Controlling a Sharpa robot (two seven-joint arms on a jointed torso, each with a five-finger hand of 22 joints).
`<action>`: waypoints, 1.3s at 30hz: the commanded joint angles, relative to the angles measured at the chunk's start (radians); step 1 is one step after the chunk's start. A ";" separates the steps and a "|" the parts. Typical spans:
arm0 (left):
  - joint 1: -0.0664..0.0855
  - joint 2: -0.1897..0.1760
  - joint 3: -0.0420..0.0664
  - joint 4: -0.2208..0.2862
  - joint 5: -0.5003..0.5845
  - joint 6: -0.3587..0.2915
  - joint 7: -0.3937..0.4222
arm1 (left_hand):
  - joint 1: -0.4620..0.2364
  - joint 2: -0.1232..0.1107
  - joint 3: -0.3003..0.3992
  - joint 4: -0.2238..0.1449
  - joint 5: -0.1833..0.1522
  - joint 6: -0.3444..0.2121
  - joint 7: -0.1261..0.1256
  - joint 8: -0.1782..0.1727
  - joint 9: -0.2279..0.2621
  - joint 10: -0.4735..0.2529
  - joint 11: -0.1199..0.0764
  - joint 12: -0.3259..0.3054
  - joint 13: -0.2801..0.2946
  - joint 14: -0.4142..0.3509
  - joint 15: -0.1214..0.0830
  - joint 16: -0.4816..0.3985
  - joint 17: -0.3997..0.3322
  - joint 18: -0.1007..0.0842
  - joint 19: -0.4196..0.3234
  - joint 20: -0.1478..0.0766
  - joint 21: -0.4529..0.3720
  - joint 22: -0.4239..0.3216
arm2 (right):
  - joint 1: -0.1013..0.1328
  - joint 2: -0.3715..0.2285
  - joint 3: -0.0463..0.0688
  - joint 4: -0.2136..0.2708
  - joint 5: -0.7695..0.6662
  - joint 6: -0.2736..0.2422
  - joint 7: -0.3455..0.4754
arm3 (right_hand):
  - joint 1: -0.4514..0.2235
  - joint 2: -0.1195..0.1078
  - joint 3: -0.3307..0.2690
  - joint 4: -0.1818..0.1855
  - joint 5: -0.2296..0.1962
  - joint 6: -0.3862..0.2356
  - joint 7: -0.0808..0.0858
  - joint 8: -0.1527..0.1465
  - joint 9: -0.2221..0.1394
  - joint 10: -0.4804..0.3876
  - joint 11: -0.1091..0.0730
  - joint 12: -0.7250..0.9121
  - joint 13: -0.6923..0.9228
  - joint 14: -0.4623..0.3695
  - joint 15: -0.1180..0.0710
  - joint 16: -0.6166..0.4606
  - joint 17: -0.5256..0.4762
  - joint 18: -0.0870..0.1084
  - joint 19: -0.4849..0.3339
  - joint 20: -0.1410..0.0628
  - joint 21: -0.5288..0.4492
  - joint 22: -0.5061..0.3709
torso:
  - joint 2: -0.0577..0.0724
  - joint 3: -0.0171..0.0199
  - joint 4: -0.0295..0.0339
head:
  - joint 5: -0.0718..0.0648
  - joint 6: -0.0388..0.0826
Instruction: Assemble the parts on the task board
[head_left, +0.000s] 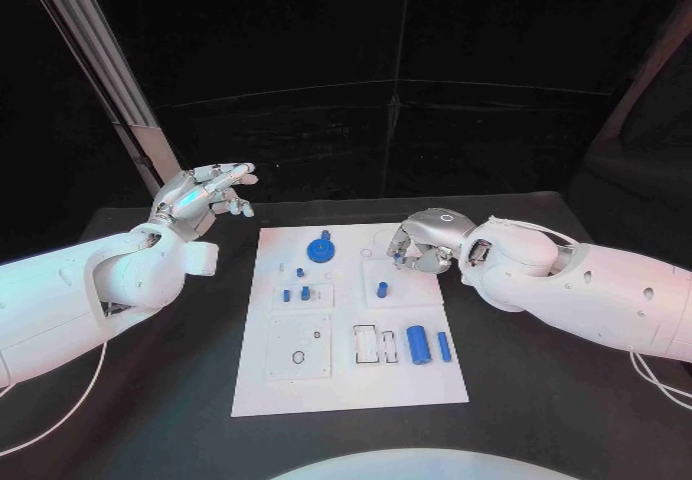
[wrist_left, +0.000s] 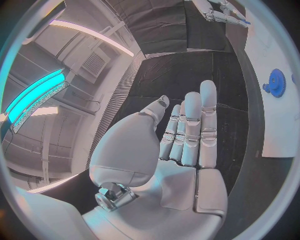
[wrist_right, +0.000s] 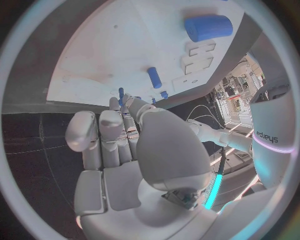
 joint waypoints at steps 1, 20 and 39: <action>0.001 0.003 0.001 -0.001 -0.008 0.010 0.023 | 0.010 -0.003 0.000 -0.004 0.004 0.007 -0.003 0.005 0.001 -0.002 -0.004 0.005 -0.001 0.000 -0.004 0.004 -0.001 0.014 0.005 -0.002 0.007 0.001 | 0.002 -0.011 0.001 0.038 0.095 -0.097 0.047 | -0.003 -0.014 0.011 0.001 0.007 0.003 0.006 0.005 0.001 0.006 0.001 -0.007 -0.001 0.010 0.005 0.007 0.002 -0.017 0.003 0.008 0.005 0.004 | 0.001 -0.0005 0.0005 | 0.005 0.002; 0.000 0.026 0.001 -0.011 -0.008 0.014 0.023 | 0.014 0.000 0.002 -0.005 0.005 0.008 -0.004 0.007 0.001 -0.001 -0.005 0.005 -0.003 0.000 -0.005 0.004 -0.002 0.014 0.004 -0.003 0.008 0.002 | -0.022 0.070 0.001 0.100 0.181 -0.122 0.109 | -0.007 -0.021 0.028 0.000 0.014 -0.004 0.010 0.003 -0.001 -0.004 0.005 -0.009 -0.002 0.007 0.007 0.008 -0.001 -0.016 0.001 0.010 0.005 0.004 | -0.002 -0.0050 0.0089 | 0.090 -0.020; 0.001 0.048 0.002 -0.004 -0.009 -0.003 0.030 | 0.008 -0.012 -0.008 -0.002 0.008 -0.005 0.004 0.003 -0.003 -0.010 0.002 0.004 -0.010 -0.003 -0.002 0.006 -0.005 0.012 -0.001 -0.001 0.015 0.006 | -0.104 0.192 -0.032 0.059 0.038 0.003 0.056 | -0.015 -0.025 0.035 0.003 0.021 -0.007 0.011 0.004 -0.001 -0.007 0.006 -0.007 -0.001 0.008 0.009 0.016 0.005 -0.017 0.002 0.012 0.010 0.011 | -0.002 -0.0065 0.0082 | 0.152 -0.059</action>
